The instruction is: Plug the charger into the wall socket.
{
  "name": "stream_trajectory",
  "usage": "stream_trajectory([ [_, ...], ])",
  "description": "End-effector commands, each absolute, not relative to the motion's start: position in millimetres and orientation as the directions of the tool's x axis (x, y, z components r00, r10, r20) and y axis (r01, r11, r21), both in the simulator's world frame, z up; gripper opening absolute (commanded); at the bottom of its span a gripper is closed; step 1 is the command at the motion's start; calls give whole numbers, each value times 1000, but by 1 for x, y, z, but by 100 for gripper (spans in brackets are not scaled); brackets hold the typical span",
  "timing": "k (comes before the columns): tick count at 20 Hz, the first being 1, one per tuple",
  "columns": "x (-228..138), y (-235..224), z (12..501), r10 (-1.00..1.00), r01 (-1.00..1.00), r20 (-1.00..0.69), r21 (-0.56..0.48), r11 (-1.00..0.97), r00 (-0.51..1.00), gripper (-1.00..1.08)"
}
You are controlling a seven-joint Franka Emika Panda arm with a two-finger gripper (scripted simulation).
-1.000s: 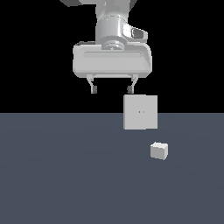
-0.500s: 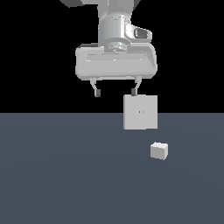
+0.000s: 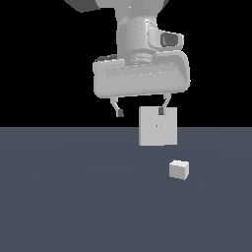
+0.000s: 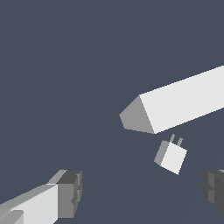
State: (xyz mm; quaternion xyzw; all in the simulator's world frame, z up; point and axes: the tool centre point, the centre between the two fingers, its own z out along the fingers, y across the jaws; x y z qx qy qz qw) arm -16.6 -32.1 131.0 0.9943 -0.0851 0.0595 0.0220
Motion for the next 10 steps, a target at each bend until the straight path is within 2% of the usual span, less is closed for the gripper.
stream_trajectory([
  [1,-19,-39,125,-202,-210,157,36,-977,967,100],
  [10,-27,-63,104,-324,-348,282,37,-937,903,100],
])
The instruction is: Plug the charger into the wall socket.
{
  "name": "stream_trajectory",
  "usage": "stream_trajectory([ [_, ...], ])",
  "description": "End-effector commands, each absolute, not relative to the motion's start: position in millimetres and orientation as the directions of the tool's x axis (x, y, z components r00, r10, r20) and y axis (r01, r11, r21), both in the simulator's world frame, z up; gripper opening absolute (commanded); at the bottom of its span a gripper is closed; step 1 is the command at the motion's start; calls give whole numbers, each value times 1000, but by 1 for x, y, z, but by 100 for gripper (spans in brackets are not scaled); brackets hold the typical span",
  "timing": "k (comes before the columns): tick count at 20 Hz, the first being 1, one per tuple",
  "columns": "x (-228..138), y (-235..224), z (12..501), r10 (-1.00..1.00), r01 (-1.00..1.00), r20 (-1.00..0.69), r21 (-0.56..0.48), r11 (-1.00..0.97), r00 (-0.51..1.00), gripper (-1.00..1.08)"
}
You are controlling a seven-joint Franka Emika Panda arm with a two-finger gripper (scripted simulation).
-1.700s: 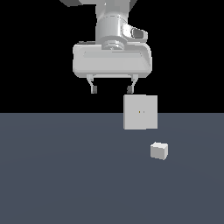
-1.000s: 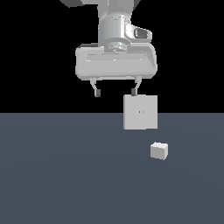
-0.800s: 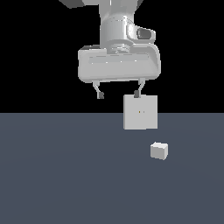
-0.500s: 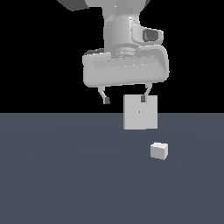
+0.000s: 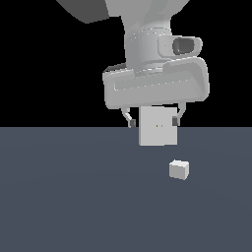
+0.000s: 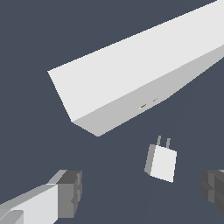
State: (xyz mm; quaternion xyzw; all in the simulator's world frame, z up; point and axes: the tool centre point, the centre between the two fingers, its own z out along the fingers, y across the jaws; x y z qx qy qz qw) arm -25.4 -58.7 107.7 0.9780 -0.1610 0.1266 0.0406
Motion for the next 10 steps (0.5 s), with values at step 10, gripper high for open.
stream_trajectory([
  [10,-35,-87,84,-429,-479,404,24,-878,808,100],
])
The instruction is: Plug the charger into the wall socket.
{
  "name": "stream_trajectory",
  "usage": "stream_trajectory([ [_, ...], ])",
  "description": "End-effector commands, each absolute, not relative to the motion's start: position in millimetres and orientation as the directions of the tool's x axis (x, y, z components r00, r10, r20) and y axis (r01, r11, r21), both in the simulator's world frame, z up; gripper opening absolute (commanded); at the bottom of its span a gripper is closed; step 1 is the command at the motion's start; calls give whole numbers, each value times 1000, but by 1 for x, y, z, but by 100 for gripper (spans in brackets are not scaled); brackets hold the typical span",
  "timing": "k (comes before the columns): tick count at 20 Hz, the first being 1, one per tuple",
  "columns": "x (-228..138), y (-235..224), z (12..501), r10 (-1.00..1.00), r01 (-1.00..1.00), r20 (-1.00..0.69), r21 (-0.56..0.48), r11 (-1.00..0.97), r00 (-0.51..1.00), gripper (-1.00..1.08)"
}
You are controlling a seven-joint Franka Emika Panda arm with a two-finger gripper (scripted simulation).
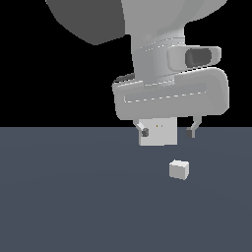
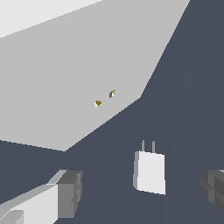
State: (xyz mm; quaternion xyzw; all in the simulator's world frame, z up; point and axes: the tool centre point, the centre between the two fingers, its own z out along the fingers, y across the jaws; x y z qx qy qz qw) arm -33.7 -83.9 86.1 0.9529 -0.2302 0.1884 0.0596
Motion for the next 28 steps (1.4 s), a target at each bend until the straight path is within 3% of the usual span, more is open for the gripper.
stream_trajectory([
  [1,-35,-90,82,-438,-490,415,22,-872,798,100],
  [14,-42,-109,64,-506,-585,500,1,-811,703,100],
  [28,-43,-109,55,-509,-588,499,0,-809,701,100],
])
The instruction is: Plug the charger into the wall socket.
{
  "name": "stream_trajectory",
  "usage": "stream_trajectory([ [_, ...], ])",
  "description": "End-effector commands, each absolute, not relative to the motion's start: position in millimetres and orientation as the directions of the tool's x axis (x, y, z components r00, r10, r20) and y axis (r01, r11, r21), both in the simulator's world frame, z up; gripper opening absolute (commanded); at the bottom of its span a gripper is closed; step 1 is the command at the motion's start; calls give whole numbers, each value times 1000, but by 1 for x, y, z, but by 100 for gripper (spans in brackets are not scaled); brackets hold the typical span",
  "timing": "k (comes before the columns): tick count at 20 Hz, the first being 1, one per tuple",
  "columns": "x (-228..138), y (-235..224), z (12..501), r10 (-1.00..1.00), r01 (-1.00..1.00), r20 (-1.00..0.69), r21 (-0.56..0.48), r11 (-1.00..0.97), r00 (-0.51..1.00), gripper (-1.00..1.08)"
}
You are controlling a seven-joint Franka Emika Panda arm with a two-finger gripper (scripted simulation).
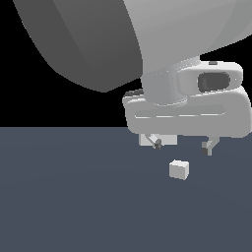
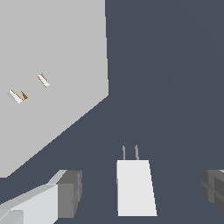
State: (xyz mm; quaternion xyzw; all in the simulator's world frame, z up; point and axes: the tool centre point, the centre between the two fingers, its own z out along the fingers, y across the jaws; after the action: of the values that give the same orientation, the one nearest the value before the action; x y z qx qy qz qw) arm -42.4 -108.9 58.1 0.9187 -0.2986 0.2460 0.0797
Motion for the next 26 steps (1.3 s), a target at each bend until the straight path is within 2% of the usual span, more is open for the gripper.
stream_trajectory([
  [1,-43,-109,52,-510,-588,499,-1,-809,701,100],
  [15,-43,-109,11,-511,-588,497,-1,-809,701,100],
  [16,-43,-109,11,-511,-588,497,-1,-809,701,-100],
  [26,-45,-113,13,-515,-594,499,0,-805,697,-100],
])
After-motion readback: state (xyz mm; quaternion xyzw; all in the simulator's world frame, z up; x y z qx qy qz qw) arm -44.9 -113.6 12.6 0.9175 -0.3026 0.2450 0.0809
